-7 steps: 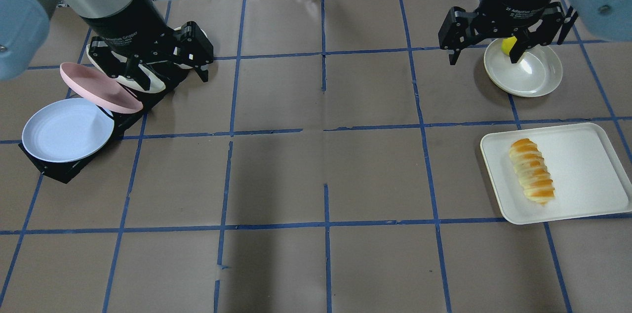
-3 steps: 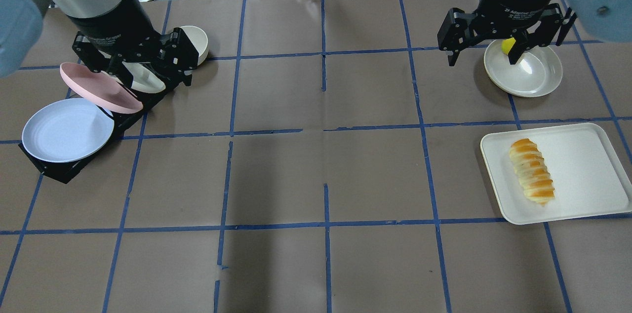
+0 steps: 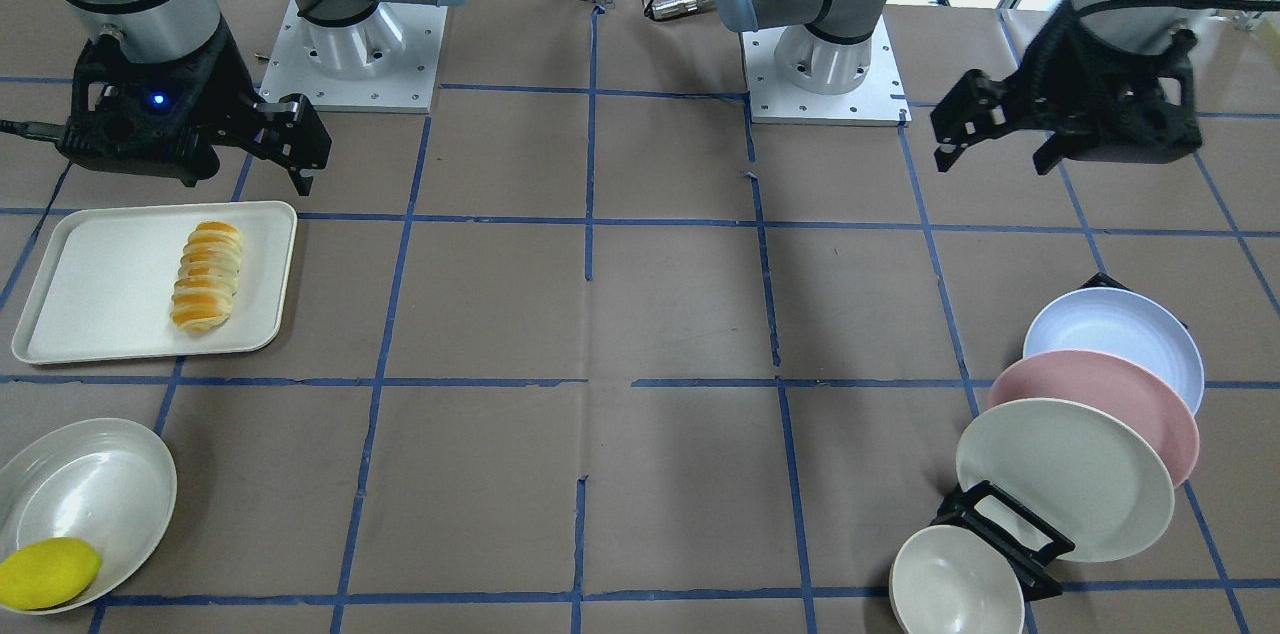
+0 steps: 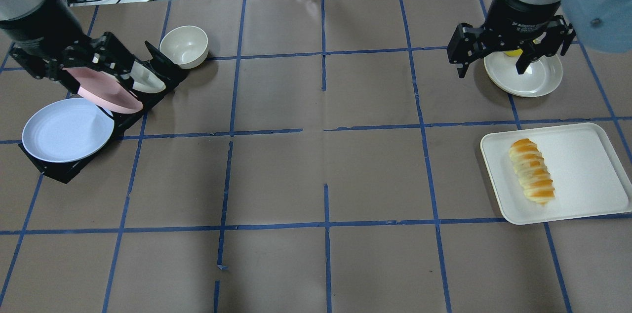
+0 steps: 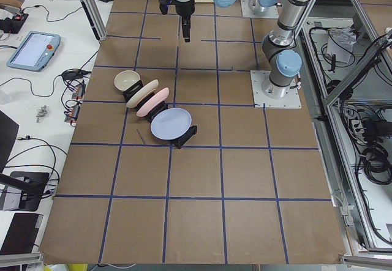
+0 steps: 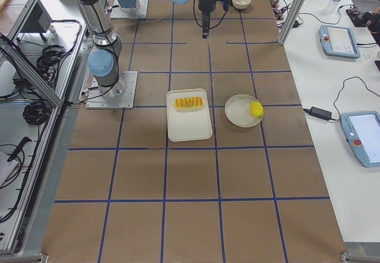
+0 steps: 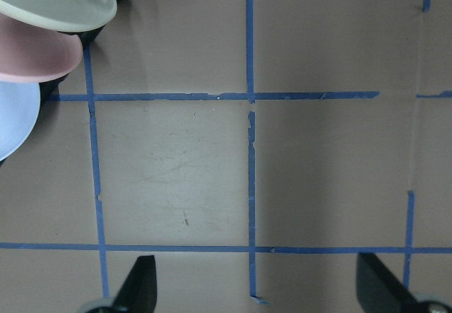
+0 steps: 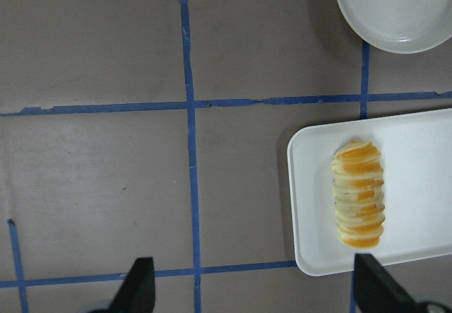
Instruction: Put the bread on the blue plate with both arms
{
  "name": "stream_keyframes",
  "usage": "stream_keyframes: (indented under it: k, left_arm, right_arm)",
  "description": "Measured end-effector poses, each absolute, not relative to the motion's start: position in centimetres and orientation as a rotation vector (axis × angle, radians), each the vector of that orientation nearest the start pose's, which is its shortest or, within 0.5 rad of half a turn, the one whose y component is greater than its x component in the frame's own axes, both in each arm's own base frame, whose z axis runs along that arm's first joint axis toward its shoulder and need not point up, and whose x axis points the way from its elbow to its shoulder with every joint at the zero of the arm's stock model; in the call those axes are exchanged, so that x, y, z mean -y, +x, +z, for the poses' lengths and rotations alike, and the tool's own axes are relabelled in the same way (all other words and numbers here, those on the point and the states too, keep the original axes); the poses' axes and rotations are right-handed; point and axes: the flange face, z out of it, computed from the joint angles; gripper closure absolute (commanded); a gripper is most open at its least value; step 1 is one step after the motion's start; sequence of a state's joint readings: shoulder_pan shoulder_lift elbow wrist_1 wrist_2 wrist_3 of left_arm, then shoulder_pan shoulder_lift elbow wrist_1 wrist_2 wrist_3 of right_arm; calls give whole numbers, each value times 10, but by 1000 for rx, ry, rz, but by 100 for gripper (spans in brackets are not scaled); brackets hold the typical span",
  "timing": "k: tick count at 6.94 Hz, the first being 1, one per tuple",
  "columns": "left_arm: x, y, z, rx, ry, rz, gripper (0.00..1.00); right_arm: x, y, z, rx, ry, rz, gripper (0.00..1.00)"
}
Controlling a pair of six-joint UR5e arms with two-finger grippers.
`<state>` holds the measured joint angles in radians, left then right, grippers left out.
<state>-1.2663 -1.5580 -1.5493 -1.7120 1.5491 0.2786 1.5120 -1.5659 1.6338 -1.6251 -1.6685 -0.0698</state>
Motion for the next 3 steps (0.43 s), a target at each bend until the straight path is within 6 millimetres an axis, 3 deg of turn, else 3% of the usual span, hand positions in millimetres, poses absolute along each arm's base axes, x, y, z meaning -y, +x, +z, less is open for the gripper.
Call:
stream_keyframes:
  k: [1,3]
  left_arm:
    - [490,64,485,-3229,-82,196,0]
    - [472,161,477,-3272,-155,213,0]
  right_arm:
    - [496,74,438,-3261,-122,31,3]
    - [486,18,374,-3264,-212,61,5]
